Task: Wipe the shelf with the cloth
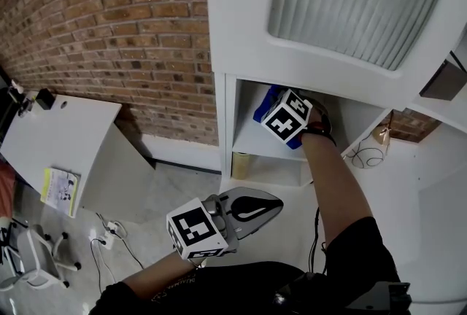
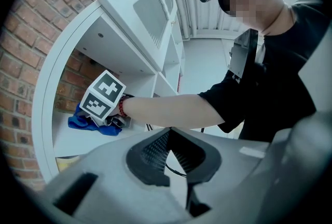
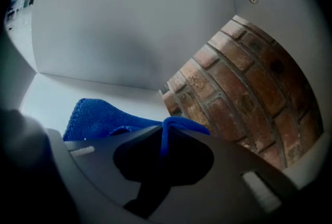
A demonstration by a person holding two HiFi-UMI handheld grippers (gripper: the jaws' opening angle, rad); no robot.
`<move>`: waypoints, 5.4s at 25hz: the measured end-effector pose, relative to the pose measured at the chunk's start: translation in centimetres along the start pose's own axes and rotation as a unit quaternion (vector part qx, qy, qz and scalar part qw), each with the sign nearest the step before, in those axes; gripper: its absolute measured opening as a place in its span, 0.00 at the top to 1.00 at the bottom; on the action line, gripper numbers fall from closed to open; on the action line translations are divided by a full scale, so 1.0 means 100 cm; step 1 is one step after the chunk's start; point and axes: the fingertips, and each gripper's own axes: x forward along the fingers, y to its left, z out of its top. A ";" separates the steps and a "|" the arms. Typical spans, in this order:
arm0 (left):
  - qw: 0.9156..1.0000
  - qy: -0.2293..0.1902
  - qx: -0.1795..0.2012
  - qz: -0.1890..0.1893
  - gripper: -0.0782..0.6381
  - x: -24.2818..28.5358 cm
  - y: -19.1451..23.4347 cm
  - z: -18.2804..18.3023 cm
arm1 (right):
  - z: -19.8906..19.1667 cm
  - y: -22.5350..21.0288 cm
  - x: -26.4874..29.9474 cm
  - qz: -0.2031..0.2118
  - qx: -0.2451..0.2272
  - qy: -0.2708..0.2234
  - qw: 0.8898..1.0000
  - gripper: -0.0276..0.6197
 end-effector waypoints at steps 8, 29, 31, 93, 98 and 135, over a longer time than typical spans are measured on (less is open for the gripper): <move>1.000 -0.006 0.010 -0.001 0.89 -0.005 -0.010 0.005 | -0.031 -0.020 -0.004 -0.057 0.037 0.057 0.996 0.91; 0.999 -0.035 0.022 -0.002 0.89 -0.030 -0.022 0.016 | -0.093 -0.039 -0.027 -0.139 0.134 0.244 0.950 0.92; 0.999 -0.038 0.023 0.000 0.89 -0.033 -0.023 0.018 | -0.096 -0.039 -0.029 -0.137 0.137 0.256 0.947 0.92; 0.998 -0.012 0.062 0.021 0.89 -0.045 -0.065 0.028 | -0.065 -0.006 -0.046 -0.051 0.403 0.053 0.912 0.89; 0.998 -0.006 0.062 0.023 0.89 -0.046 -0.065 0.027 | -0.075 -0.011 -0.048 -0.063 0.416 0.059 0.905 0.89; 0.994 -0.006 0.072 0.080 0.89 -0.074 -0.075 0.029 | 0.041 0.067 -0.041 0.154 0.360 -0.040 0.919 0.89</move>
